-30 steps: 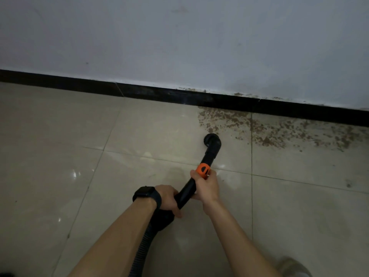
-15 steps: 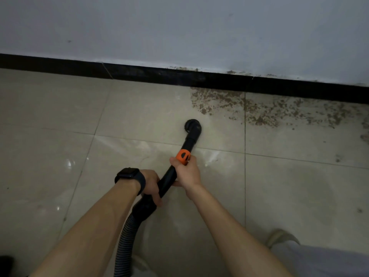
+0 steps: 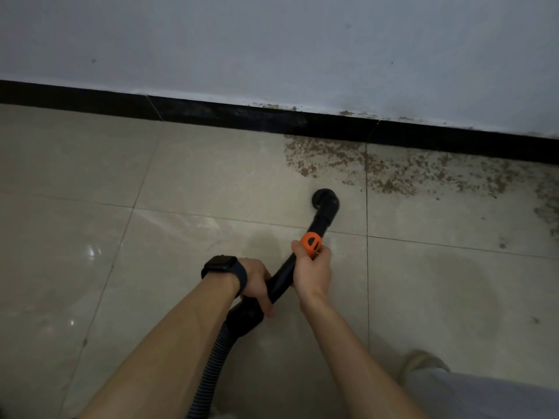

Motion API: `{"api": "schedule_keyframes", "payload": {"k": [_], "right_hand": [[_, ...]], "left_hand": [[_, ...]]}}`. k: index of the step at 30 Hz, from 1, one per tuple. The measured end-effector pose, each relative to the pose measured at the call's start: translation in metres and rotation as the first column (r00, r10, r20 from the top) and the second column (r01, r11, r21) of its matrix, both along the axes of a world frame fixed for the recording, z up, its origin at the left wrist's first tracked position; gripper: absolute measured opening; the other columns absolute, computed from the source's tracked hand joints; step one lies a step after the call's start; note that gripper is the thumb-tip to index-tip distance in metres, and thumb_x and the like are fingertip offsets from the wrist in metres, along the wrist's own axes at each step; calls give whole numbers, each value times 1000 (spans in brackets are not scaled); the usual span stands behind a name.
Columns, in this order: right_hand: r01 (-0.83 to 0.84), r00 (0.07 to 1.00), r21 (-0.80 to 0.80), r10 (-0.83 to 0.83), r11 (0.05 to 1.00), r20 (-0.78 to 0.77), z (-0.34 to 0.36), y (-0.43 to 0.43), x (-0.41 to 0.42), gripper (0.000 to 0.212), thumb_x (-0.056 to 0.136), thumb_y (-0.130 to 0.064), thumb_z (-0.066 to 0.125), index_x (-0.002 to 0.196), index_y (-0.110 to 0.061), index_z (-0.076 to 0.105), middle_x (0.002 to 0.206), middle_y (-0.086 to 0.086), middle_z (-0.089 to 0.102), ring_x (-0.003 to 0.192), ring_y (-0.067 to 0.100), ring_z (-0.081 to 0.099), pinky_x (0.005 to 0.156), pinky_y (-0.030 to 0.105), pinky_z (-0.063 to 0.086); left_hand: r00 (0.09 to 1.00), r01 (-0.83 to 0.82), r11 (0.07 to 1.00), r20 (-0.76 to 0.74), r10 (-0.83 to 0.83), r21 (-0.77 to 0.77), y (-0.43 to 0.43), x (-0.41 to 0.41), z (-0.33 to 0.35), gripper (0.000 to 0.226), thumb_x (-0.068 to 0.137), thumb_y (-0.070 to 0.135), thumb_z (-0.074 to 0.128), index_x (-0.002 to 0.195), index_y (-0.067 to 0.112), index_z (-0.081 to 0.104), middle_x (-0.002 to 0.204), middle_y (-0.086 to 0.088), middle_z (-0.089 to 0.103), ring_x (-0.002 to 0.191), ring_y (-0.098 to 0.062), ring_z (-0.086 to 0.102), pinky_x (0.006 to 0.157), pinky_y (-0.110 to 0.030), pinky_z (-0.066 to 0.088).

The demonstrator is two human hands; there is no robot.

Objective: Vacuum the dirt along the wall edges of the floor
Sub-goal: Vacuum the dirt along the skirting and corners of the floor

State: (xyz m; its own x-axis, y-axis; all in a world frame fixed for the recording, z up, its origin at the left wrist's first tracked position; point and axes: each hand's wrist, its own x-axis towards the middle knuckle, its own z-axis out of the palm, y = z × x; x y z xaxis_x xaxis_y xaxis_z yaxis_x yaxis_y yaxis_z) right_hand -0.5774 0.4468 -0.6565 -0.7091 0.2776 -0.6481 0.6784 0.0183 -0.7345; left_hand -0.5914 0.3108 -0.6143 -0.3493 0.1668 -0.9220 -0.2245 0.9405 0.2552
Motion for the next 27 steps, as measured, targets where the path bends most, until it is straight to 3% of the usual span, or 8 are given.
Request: {"api": "schedule_keyframes", "payload": {"k": [3,6,10,13,17,22,27], "right_hand": [[39,998,22,-38,999,-57,2,9,8,31,97,-36,65,118,-20,49,95,-1,62,82,11,62,76,33,52],[4,999,-39,-6,999,-45,3,3,2,30,93,-41,68,113,-24,54,98,1,67,89,19,68,89,46,58],[-16,999,-88,13,996,-42,5,-10,-19,40,70,-60,67,99,-33,60,100,5,73,94,28,73,93,54,58],[-22,999,-112,17,994,-41,6,-10,-33,40,75,-53,70,103,-27,64,100,8,74,92,30,74,92,55,59],[2,1000,-205,-5,979,-17,3,-1,-43,17,97,-25,68,109,-15,62,96,9,71,76,25,76,82,51,63],[-15,1000,-222,10,975,-25,-9,-5,-42,14,97,-23,68,105,-14,61,94,11,70,76,26,76,79,50,64],[-33,999,-270,29,962,-19,-10,-16,-51,22,97,-22,69,115,-12,61,97,9,69,78,27,75,75,44,63]], "left_hand": [[998,52,999,17,-52,9,12,-4,-3,60,62,45,86,115,21,70,106,2,71,97,-18,66,85,-31,55],[995,93,995,-31,-94,-25,9,-5,-6,60,63,48,85,114,20,69,107,0,70,96,-20,66,85,-32,55],[986,29,999,-161,-34,-33,-4,-4,-8,63,65,53,81,118,22,65,109,-1,69,95,-20,65,85,-34,56],[965,6,999,-261,-19,-48,-4,-4,-9,57,68,54,77,115,24,64,104,0,69,89,-19,65,79,-33,56],[939,-1,997,-343,-23,-72,0,-4,-11,51,70,55,75,110,27,64,100,1,67,86,-19,65,71,-29,54],[941,-21,996,-338,-9,-85,-5,-4,-15,52,69,55,76,111,28,63,100,1,67,87,-19,65,69,-29,52],[939,-68,994,-343,37,-80,-15,-3,-18,51,70,54,75,111,26,62,103,0,67,90,-20,65,75,-32,55]]}}
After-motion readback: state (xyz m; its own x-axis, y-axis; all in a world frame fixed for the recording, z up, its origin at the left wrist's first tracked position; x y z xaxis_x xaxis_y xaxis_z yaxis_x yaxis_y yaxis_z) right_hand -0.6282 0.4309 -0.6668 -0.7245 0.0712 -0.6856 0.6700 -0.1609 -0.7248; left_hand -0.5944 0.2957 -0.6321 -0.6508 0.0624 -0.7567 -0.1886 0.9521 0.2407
